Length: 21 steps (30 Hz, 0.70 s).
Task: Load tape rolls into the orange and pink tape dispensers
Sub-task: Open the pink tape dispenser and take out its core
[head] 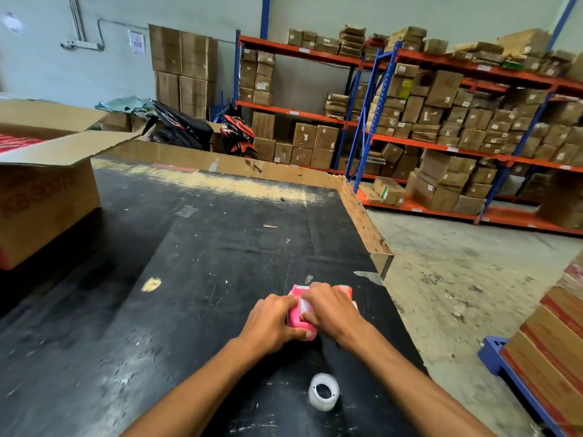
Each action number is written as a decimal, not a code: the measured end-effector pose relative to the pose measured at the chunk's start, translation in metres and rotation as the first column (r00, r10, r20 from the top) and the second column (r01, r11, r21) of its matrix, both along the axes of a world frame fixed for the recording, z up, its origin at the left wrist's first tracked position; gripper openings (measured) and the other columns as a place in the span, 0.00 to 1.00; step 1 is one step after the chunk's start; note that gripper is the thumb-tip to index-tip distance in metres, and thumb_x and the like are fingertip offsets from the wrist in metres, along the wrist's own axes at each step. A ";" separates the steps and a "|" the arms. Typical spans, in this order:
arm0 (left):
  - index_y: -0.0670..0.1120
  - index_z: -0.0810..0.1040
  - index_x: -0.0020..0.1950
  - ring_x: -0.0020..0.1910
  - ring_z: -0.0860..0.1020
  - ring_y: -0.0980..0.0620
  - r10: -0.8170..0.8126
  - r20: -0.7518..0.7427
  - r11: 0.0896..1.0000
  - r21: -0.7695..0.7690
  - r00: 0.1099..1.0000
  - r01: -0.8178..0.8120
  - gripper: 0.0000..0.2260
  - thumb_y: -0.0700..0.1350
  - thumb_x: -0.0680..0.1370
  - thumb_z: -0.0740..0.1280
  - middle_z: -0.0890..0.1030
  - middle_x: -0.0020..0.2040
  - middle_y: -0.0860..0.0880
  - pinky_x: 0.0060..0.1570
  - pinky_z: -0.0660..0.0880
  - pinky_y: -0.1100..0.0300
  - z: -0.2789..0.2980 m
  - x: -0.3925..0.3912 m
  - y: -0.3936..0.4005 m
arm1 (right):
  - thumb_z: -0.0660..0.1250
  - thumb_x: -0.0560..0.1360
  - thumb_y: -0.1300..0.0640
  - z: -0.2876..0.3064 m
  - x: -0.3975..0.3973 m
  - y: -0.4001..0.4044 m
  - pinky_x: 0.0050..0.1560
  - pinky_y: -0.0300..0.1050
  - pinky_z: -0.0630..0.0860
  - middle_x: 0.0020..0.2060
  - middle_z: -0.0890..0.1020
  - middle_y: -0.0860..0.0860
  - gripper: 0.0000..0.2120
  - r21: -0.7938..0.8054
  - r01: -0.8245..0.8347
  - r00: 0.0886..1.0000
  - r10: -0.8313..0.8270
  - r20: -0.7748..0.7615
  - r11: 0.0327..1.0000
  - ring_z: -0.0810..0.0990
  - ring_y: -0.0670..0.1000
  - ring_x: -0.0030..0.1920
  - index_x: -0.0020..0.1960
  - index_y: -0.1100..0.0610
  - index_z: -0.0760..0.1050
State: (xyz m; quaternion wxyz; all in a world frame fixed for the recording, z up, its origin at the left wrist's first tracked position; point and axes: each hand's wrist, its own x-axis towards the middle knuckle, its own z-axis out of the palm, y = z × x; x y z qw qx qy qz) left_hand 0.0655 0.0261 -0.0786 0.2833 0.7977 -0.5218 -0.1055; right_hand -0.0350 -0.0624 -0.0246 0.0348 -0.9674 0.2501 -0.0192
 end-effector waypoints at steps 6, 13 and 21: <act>0.52 0.75 0.44 0.41 0.77 0.49 0.022 -0.018 1.000 0.006 1.000 -0.022 0.26 0.70 0.59 0.68 0.81 0.41 0.51 0.40 0.74 0.53 0.003 -0.004 0.004 | 0.63 0.68 0.60 0.007 0.011 -0.006 0.42 0.52 0.71 0.46 0.81 0.61 0.08 0.026 0.012 0.996 -0.010 -0.086 1.000 0.80 0.64 0.48 0.44 0.62 0.77; 0.51 0.76 0.48 0.44 0.76 0.48 0.016 -0.031 1.000 0.022 0.999 -0.015 0.25 0.66 0.61 0.69 0.82 0.46 0.49 0.41 0.70 0.56 0.010 -0.006 0.008 | 0.63 0.73 0.48 0.013 -0.025 -0.006 0.46 0.58 0.77 0.50 0.77 0.54 0.13 0.085 -0.037 0.929 0.003 0.370 0.996 0.79 0.59 0.46 0.51 0.56 0.73; 0.46 0.82 0.56 0.51 0.80 0.53 0.032 -0.567 0.928 -0.288 0.823 -0.235 0.11 0.46 0.75 0.68 0.84 0.52 0.47 0.52 0.74 0.64 0.046 -0.019 0.020 | 0.72 0.68 0.59 0.015 -0.057 0.004 0.43 0.42 0.78 0.46 0.78 0.50 0.16 0.291 -0.087 0.790 -0.112 0.602 0.953 0.80 0.51 0.44 0.56 0.55 0.77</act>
